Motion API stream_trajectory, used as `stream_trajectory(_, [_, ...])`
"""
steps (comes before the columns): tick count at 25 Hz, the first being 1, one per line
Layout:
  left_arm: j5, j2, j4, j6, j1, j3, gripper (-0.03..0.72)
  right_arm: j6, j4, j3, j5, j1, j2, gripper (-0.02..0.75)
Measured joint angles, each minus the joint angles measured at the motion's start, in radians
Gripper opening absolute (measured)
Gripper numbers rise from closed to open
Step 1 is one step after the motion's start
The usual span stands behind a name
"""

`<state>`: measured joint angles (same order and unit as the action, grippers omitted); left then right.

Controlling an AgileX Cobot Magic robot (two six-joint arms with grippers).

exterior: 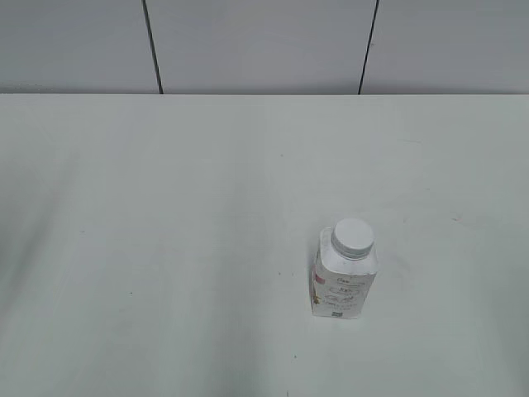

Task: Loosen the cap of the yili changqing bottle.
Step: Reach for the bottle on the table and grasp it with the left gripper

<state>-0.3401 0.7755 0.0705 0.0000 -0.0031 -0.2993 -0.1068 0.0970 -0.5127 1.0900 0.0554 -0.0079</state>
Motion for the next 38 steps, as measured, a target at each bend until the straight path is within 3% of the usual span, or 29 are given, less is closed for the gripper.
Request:
stream_trajectory(8, [-0.115, 0.142, 0.0, 0.0, 0.0, 0.004, 0.543, 0.0, 0.0, 0.0, 0.0, 0.0, 0.0, 0.587])
stream_trajectory(26, [-0.187, 0.304, 0.01, 0.0, 0.0, 0.004, 0.531, 0.0, -0.001, 0.0, 0.0, 0.0, 0.0, 0.587])
stream_trajectory(38, [-0.544, 0.65, 0.214, -0.018, 0.0, 0.004, 0.484, 0.0, -0.001, 0.0, 0.0, 0.0, 0.0, 0.587])
